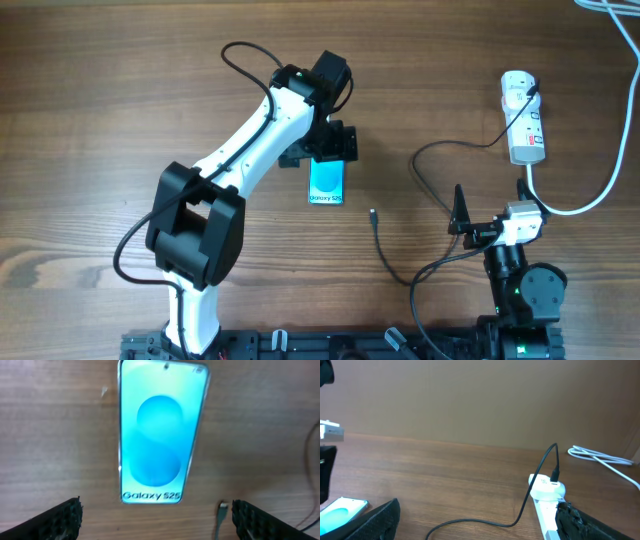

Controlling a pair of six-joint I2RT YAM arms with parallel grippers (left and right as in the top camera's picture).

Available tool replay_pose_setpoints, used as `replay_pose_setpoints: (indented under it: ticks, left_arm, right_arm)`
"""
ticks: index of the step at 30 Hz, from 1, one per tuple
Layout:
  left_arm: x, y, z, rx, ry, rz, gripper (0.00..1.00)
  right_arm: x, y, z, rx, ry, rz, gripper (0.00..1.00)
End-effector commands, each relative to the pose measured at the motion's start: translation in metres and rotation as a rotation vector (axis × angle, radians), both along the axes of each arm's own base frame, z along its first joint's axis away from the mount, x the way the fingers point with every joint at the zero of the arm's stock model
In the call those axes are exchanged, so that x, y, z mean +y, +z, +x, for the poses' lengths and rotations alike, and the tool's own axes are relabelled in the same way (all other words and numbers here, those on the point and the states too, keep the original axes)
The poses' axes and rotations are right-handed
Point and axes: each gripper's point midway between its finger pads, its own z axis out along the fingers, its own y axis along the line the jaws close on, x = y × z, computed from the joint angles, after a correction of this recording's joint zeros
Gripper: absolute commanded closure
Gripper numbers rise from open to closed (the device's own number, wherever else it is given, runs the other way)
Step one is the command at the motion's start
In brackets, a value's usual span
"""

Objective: Plug charger to phone and switch on socket
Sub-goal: 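Move the left gripper over the Galaxy S25 phone and lower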

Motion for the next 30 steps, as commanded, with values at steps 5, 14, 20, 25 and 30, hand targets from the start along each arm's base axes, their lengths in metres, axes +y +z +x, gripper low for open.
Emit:
replay_pose_setpoints:
  ticks: [5, 14, 20, 25, 30]
  left_arm:
    - [-0.01, -0.01, 0.009, -0.039, 0.003, -0.015, 0.0]
    - [-0.007, -0.055, 0.0, 0.001, -0.039, 0.12, 0.0]
    - [-0.003, -0.062, 0.0, -0.006, -0.05, 0.17, 0.0]
    - [0.001, -0.063, 0.0, -0.011, -0.05, 0.192, 0.0]
    - [0.0, -0.069, 0.002, -0.021, -0.053, 0.184, 0.0]
  right_arm:
    - [-0.002, 0.001, 0.0, -0.009, -0.012, -0.005, 0.0]
    - [-0.002, 0.001, 0.0, -0.009, -0.011, -0.005, 0.0]
    - [-0.002, 0.001, 0.0, -0.009, -0.011, -0.005, 0.0]
    - [-0.002, 0.001, 0.0, -0.009, -0.011, -0.006, 0.0]
    - [-0.002, 0.001, 0.0, -0.009, -0.012, -0.005, 0.0]
